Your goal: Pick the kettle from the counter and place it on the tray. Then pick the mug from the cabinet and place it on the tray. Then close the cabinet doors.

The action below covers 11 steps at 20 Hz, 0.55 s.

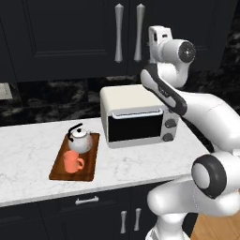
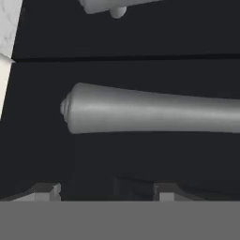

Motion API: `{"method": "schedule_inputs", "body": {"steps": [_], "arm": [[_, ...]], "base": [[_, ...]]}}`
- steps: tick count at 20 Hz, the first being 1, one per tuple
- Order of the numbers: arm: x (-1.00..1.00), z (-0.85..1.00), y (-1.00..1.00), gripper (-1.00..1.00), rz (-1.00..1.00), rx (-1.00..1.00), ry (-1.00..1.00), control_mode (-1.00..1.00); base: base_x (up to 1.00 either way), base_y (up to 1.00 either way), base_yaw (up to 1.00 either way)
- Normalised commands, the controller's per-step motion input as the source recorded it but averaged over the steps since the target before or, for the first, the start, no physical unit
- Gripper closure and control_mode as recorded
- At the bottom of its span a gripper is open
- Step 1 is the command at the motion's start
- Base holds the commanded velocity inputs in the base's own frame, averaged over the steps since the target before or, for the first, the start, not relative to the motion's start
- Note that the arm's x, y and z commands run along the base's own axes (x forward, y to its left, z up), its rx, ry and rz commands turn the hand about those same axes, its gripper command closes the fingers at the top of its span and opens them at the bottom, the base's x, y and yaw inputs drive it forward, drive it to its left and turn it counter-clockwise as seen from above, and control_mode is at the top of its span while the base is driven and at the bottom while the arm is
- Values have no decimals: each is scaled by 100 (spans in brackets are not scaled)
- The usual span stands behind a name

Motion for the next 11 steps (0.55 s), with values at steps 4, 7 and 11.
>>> {"method": "schedule_inputs", "body": {"steps": [4, 7, 11], "arm": [[45, -20, -2, -100, -19, 0, 27, -100], [26, -27, -9, -100, -16, 0, 19, -100], [24, -32, -10, -100, -15, 0, 12, -100]], "base": [[0, 0, 0], [0, 0, 0], [0, 0, 0]]}}
